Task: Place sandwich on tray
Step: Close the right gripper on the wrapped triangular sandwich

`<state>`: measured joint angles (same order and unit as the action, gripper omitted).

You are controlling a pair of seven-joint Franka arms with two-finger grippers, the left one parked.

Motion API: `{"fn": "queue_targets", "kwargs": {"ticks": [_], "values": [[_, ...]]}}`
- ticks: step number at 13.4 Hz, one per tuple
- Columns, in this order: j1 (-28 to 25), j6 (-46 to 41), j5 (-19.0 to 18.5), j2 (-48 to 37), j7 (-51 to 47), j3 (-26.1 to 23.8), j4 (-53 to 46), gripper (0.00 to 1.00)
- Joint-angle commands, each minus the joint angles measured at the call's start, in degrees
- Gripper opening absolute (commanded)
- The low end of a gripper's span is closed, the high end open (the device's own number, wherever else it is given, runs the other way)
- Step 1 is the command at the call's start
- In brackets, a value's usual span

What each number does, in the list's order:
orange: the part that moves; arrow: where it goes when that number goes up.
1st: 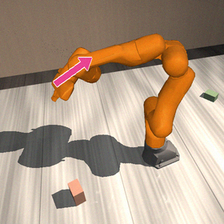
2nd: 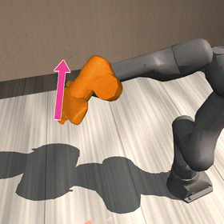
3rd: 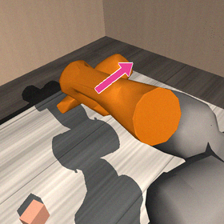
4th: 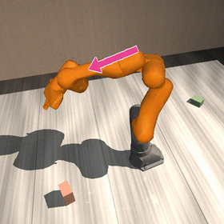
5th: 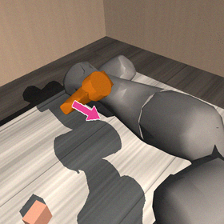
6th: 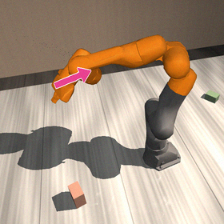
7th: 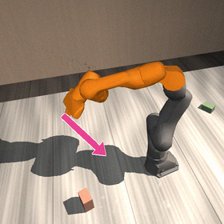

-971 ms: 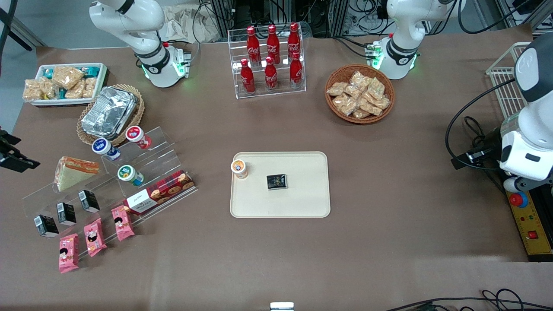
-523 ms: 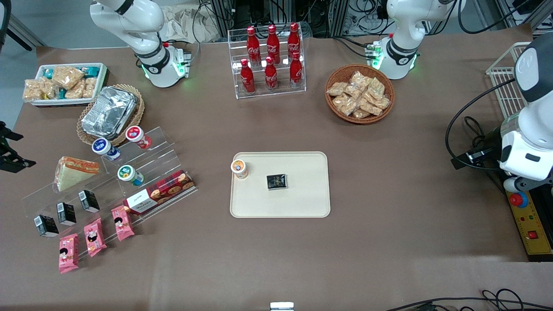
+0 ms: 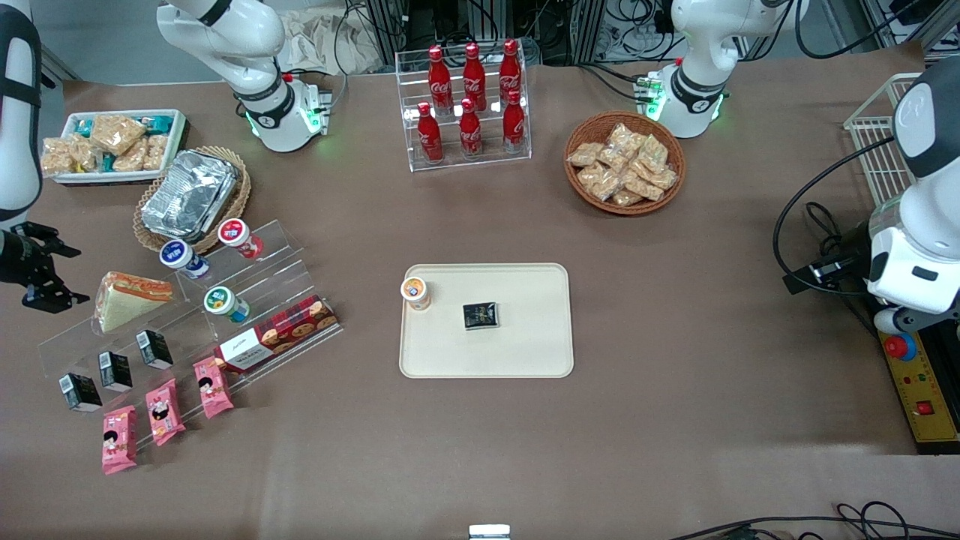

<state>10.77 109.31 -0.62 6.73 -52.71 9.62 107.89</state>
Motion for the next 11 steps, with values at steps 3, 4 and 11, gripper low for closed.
{"fn": "queue_targets", "kwargs": {"ticks": [3, 4, 11], "values": [[1.3, 7.5, 3.2, -2.8, -4.2, 0.0, 8.0, 0.98], [1.4, 8.1, 3.2, -2.7, -4.9, 0.0, 8.5, 0.98], [0.8, 12.6, 4.9, -2.1, -7.2, -0.1, 10.9, 0.98]]}}
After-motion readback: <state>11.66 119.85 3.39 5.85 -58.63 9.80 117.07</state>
